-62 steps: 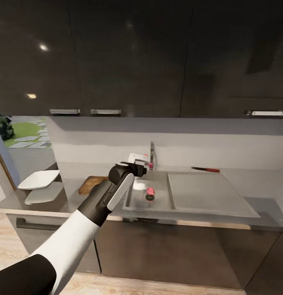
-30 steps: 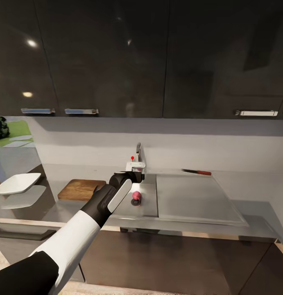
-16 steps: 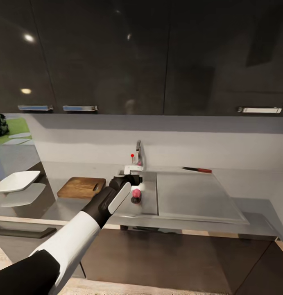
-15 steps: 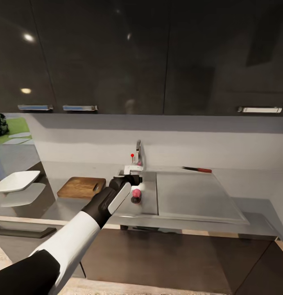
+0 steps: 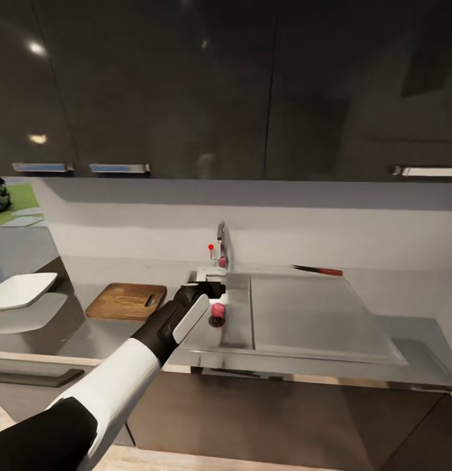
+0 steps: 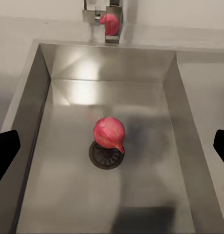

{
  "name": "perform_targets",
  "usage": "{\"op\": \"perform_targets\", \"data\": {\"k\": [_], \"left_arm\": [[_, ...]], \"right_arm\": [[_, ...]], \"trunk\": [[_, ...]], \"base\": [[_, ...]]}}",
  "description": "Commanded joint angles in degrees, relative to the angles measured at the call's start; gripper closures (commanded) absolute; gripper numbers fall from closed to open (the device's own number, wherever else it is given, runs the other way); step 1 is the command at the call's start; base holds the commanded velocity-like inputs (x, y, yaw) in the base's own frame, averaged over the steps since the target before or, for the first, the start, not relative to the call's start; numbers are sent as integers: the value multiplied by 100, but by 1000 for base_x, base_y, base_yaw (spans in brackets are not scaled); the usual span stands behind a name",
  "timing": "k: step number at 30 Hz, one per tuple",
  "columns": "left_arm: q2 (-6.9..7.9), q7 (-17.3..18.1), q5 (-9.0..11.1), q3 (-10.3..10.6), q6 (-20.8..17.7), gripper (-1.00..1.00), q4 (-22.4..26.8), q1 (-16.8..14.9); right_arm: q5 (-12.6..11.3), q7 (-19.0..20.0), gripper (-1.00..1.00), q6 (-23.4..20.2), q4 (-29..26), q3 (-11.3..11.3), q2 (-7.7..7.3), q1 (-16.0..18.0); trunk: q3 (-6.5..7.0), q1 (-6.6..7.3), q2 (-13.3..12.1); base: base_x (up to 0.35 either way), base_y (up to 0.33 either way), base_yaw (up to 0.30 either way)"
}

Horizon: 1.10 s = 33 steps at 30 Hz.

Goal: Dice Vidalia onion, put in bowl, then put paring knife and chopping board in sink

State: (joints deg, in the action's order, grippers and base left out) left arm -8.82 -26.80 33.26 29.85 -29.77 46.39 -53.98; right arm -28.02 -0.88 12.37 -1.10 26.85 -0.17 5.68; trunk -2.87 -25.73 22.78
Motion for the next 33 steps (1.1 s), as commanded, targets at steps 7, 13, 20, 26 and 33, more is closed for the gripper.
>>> {"op": "perform_targets", "data": {"k": [7,13,20,26,33], "left_arm": [[3,-52,58,20,9,-100,-178,-8],[3,-42,58,20,257,-100,-479,-2],[0,-27,60,22,602,-100,-793,1],[-5,-1,64,28,634,-100,-820,1],[-6,8,67,79,632,-100,-826,1]], "right_arm": [[-46,-9,-100,9,2,49,5,3],[-46,-9,-100,6,3,49,8,3],[-46,-8,-100,3,-3,49,15,3],[-46,-7,-100,3,-2,49,10,3],[-46,-15,-100,3,0,49,8,3]], "trunk": [[-78,-6,13],[-133,-6,13],[-197,-6,13],[-252,-6,13],[-316,-6,13]], "base": [[142,-13,0],[19,-3,0],[2,0,0],[8,-2,0],[152,-115,0]]}}
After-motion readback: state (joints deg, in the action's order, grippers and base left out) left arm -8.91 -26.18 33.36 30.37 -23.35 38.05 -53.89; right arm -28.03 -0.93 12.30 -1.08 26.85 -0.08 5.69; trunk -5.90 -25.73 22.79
